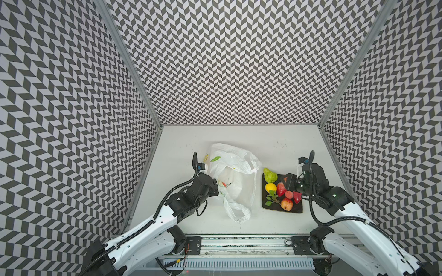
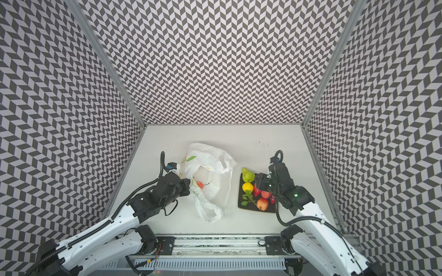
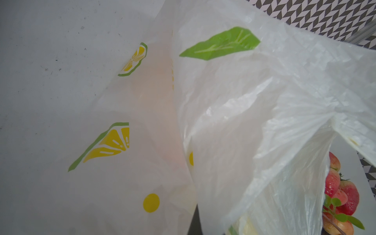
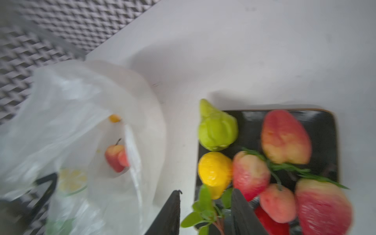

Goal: Take fruits out of the plastic bag
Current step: Place the fruit on the plate, then pick up the fruit from the plastic bag.

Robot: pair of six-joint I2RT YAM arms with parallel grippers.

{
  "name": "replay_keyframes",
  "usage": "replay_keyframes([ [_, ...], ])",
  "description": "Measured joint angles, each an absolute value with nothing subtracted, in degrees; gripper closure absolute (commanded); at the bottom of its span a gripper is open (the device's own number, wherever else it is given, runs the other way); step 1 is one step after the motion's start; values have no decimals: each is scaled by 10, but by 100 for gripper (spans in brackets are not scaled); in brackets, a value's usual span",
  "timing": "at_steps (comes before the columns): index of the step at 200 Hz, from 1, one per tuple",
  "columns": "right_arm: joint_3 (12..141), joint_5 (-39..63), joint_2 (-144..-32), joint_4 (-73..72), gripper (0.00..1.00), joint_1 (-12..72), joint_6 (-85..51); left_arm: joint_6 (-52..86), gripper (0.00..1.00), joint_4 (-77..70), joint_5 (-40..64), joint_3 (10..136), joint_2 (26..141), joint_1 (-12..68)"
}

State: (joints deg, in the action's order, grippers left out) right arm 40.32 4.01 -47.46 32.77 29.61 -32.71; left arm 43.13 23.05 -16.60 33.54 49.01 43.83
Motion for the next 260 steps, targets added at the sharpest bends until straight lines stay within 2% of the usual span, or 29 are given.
replay_keyframes([
  [30, 405, 39, -521, 234, 54, 430, -295, 431, 100, 233, -166, 335, 491, 438],
  [54, 424, 29, -604, 161, 52, 522, -264, 431, 100, 239, -166, 335, 491, 438],
  [86, 431, 21, -714, 48, 52, 601, -202, 432, 100, 267, -166, 336, 491, 438],
  [140, 431, -18, -853, -67, 53, 606, -98, 451, 100, 345, -170, 349, 499, 438],
  [212, 434, 7, -950, -169, 52, 657, 3, 485, 100, 392, -187, 357, 499, 438],
  [260, 497, 5, -967, -163, 46, 612, 19, 491, 100, 397, -188, 358, 516, 438],
])
